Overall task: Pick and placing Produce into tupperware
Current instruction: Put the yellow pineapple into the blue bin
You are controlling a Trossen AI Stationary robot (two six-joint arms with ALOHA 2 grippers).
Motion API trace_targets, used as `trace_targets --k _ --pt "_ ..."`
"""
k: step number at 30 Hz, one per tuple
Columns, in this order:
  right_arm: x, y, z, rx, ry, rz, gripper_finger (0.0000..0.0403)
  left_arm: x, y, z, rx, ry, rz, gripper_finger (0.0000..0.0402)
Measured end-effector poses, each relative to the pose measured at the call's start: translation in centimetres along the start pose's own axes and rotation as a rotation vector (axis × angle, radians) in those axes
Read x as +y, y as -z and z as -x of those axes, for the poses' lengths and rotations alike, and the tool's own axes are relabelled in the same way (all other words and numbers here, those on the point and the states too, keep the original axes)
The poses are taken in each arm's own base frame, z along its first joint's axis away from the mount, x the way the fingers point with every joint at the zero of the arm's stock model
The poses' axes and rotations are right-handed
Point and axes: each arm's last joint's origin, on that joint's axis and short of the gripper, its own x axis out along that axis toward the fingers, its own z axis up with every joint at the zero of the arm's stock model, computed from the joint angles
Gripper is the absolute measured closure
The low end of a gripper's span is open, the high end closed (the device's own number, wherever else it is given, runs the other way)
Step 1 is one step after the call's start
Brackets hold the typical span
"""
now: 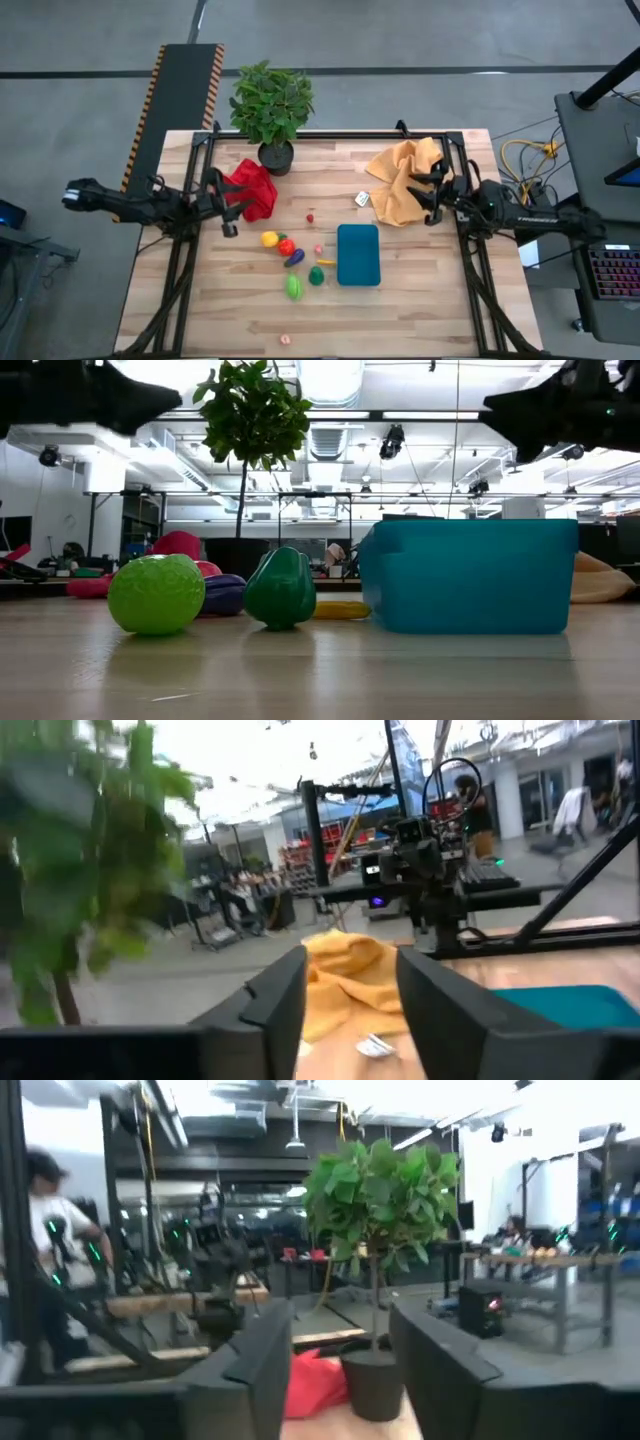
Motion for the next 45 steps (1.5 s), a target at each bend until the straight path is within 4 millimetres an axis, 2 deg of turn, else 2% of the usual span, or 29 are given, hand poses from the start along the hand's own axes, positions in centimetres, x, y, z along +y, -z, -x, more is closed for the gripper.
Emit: trace_targets --k 4,9,13,19,25,30,35,40,45 --pt "0.0 -1.3 -0.8 -0.013 0.000 0.025 0.0201 0.3 -2.0 -0.8 -0.038 -0.014 -0.001 0.0228" --pt "0.0 -3.3 -1.8 -0.042 0.001 0.055 0.0193 0.8 -4.3 -1.3 -0.149 -0.069 -0.088 0.0226" --pt "0.1 -3.7 -2.4 -0.033 0.001 0.065 0.0195 0.7 -4.8 -1.8 -0.184 -0.089 -0.085 0.0226" --pt "0.1 -2.9 -3.1 0.029 -0.002 0.071 0.0196 0.3 -4.4 -2.8 -0.108 -0.123 -0.110 0.0226" --pt "0.2 -2.0 -3.6 0.087 -0.006 0.095 0.0198 0.0 -3.6 -3.7 0.058 -0.250 -0.143 0.0226" --pt "0.2 -1.3 -4.0 0.129 -0.009 0.095 0.0197 -0.6 -2.4 -4.1 0.325 -0.193 -0.156 0.0226" --pt "0.2 -0.7 -4.3 0.167 -0.011 0.094 0.0197 -0.7 -2.9 -4.3 0.565 -0.146 0.034 0.0226" --pt "0.2 -0.2 -4.5 0.196 -0.013 0.096 0.0197 -1.6 -3.6 -5.4 0.709 -0.021 0.228 0.0226" --pt "0.3 0.0 -4.6 0.212 -0.014 0.097 0.0197 -2.8 -3.3 -6.5 0.925 0.077 0.268 0.0226"
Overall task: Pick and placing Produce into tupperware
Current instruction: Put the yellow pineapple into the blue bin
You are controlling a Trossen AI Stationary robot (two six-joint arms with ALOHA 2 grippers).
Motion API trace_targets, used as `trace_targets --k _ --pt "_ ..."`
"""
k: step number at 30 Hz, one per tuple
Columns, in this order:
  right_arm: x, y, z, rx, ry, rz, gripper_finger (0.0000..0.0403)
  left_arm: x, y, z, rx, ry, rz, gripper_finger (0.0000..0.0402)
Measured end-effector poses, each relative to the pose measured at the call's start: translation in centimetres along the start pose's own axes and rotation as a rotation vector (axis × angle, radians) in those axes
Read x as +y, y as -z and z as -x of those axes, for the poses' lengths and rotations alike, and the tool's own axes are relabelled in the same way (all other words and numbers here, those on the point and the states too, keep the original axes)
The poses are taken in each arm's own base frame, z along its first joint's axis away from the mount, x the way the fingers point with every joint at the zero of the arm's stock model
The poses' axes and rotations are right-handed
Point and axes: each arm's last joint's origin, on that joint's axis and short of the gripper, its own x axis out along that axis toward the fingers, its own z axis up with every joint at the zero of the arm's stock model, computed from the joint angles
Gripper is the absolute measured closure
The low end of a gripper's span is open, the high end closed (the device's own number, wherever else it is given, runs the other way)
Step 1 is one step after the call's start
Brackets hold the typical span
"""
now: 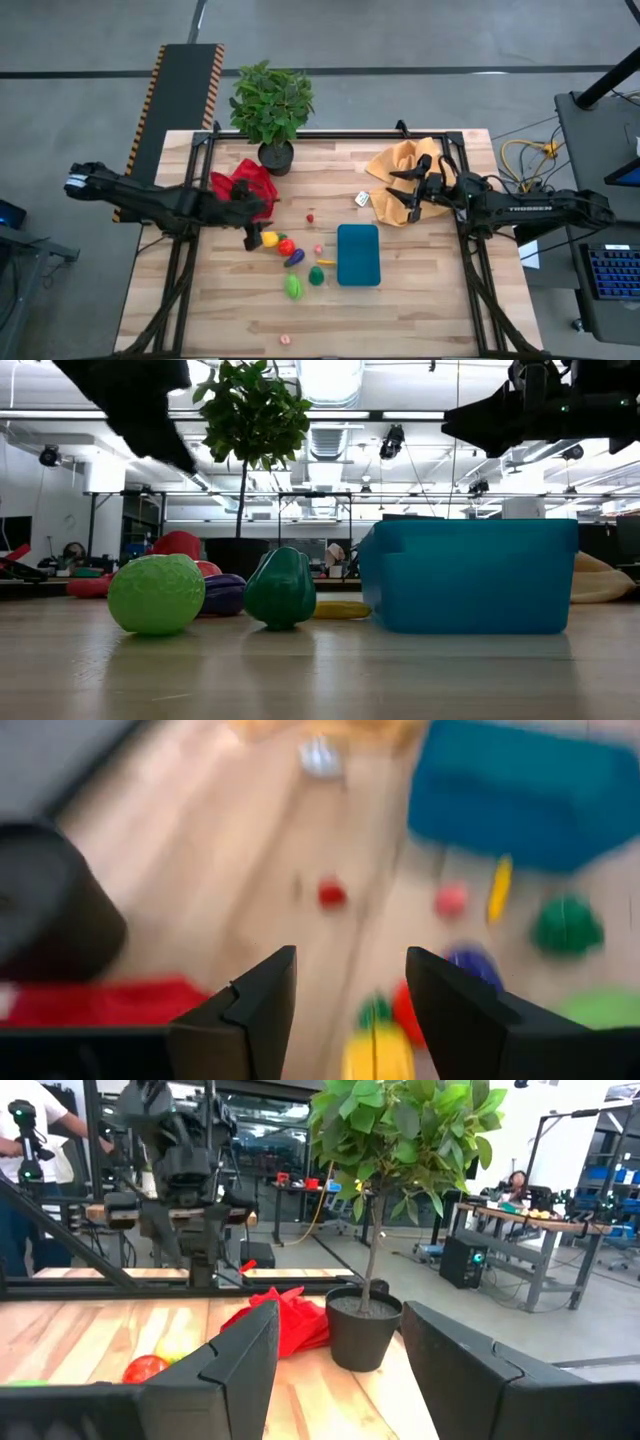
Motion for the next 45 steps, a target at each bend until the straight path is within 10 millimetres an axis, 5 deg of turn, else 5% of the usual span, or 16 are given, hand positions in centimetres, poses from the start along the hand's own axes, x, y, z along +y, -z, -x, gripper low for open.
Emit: trace_targets --k 11,21,37,45 --pt "0.0 0.0 0.0 0.001 0.000 0.000 0.0197 -1.6 -0.8 -2.2 0.315 -0.020 -0.004 0.0226" --pt "0.0 0.0 0.0 0.001 0.000 0.000 0.0197 -2.8 1.0 -5.9 0.518 -0.004 -0.024 0.0226" --pt "0.0 0.0 0.0 0.001 0.000 0.006 0.0197 -3.4 2.2 -8.8 0.609 -0.063 -0.065 0.0226" --pt "0.0 0.0 0.0 0.001 0.000 0.008 0.0197 -3.3 1.9 -8.4 0.587 -0.055 -0.054 0.0226"
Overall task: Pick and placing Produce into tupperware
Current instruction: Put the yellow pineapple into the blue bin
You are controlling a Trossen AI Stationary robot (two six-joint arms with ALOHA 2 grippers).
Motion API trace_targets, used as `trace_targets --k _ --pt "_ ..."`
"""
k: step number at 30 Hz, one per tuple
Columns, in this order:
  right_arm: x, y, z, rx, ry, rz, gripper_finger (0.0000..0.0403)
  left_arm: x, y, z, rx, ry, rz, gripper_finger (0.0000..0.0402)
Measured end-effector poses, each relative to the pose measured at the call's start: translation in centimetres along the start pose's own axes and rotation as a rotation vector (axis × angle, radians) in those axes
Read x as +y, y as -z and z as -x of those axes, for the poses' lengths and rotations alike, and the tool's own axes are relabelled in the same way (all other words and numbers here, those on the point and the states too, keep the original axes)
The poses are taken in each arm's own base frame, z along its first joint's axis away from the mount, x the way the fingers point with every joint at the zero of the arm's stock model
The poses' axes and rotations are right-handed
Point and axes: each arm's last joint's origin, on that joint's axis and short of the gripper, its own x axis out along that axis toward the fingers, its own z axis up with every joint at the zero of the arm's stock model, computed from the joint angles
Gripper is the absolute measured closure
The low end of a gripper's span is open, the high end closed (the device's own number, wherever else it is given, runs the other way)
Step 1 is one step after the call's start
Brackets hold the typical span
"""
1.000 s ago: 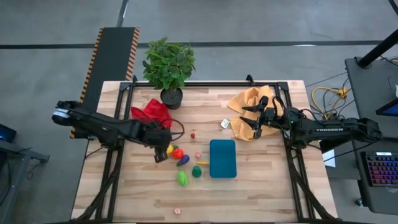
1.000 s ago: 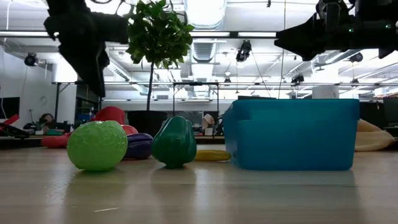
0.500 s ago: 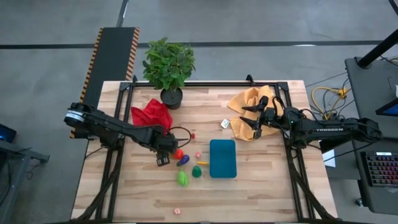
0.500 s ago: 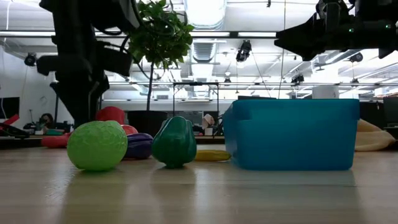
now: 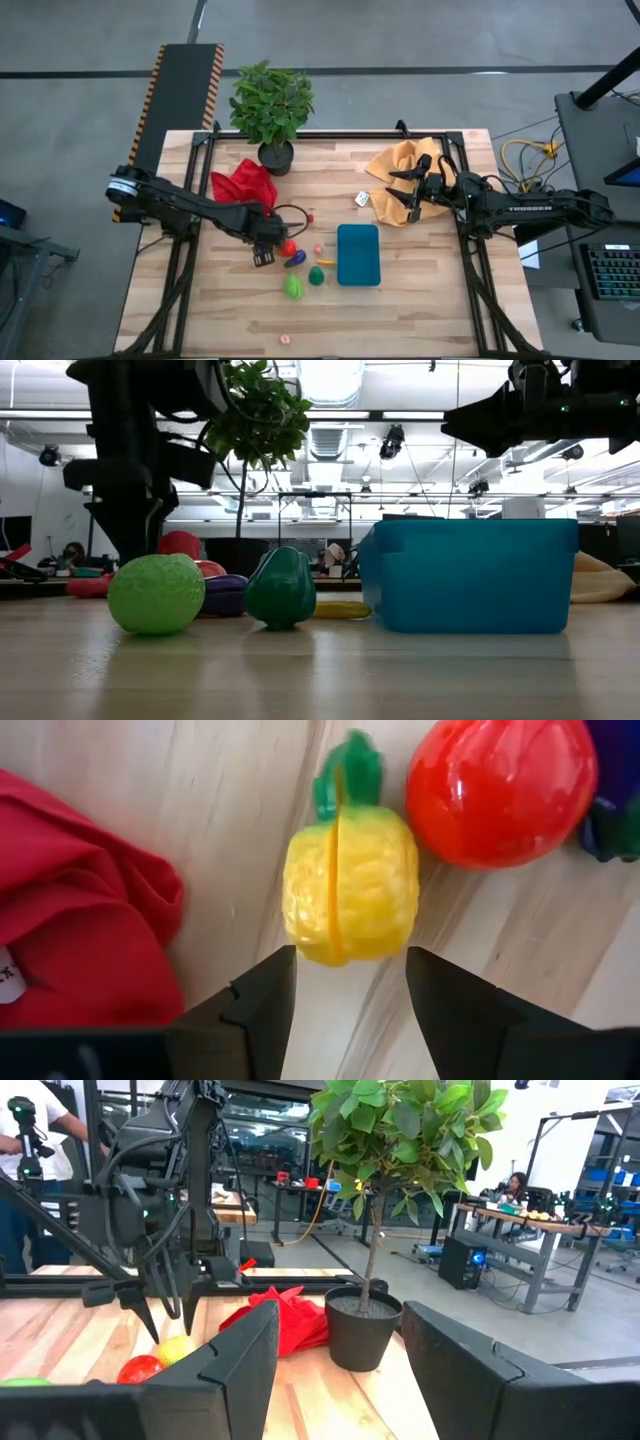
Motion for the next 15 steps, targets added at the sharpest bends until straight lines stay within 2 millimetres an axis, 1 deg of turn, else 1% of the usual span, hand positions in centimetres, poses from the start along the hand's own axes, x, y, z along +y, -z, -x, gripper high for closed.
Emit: trace_targets --k 8,10,15 --pt "0.0 0.0 0.0 -0.001 0.000 0.000 0.0197 0.4 0.3 1.7 -0.056 0.040 0.003 0.0226" --pt "0.0 0.0 0.0 0.000 0.000 0.000 0.0197 0.8 0.2 2.1 -0.062 0.044 -0.025 0.0226" --pt "0.0 0.0 0.0 0.000 0.000 0.000 0.0197 1.9 -0.4 2.6 -0.094 0.024 0.018 0.0224"
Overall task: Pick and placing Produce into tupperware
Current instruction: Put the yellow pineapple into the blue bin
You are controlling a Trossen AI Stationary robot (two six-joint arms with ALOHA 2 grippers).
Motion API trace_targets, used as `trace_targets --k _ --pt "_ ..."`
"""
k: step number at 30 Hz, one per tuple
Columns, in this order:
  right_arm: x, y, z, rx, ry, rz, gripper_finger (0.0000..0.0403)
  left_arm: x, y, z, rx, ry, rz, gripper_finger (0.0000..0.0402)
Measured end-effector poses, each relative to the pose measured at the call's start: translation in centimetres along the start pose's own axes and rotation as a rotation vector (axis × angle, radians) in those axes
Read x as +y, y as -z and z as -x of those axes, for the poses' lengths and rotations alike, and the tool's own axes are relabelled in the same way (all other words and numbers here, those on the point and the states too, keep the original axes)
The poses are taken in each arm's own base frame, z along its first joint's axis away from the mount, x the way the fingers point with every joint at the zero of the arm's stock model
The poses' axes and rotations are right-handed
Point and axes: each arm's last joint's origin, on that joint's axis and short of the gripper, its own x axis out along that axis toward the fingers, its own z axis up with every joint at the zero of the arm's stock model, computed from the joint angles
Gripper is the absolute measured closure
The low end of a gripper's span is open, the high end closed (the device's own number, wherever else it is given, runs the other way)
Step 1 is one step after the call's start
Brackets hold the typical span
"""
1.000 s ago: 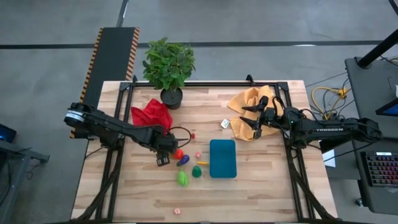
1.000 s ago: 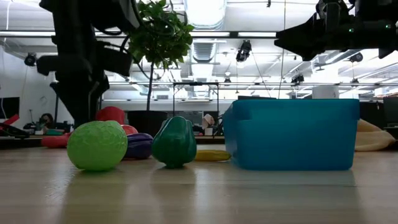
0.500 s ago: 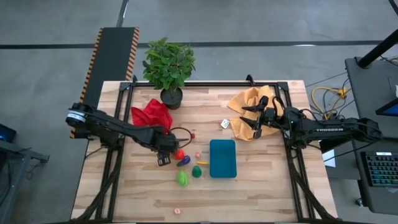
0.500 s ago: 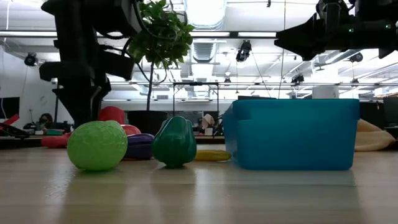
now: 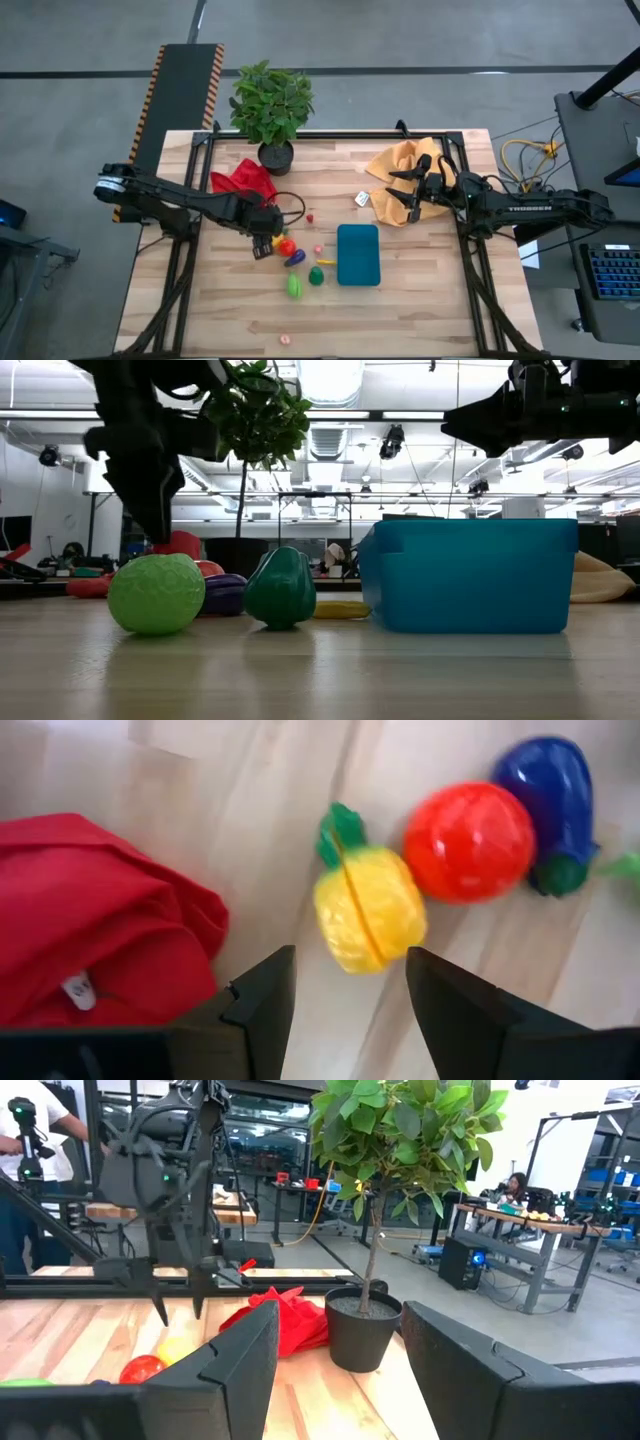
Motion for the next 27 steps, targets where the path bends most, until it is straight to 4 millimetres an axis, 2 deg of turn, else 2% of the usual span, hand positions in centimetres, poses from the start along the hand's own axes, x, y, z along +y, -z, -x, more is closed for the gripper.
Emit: trace_targets --k 3,6,9,12,16,27 --pt "0.0 0.0 0.0 0.000 0.000 0.000 0.0197 0.5 -0.3 -0.2 0.005 -0.006 0.046 0.0206" --pt "0.0 0.0 0.0 0.000 0.000 0.000 0.0197 0.8 -0.6 -0.7 0.031 0.003 0.100 0.0167" --pt "0.0 0.0 0.0 0.000 0.000 0.000 0.0197 0.5 -0.8 -1.2 0.091 0.090 0.108 0.0126" --pt "0.0 0.0 0.0 0.000 0.000 0.000 0.0197 0.0 -1.6 -1.6 0.110 0.121 0.132 0.0102" --pt "0.0 0.0 0.0 0.001 0.000 0.000 0.0197 -0.4 -2.1 -2.5 0.138 0.103 0.130 0.0096" --pt "0.0 0.0 0.0 0.001 0.000 0.000 0.0197 -0.8 -1.9 -5.4 0.241 0.050 0.114 0.0095"
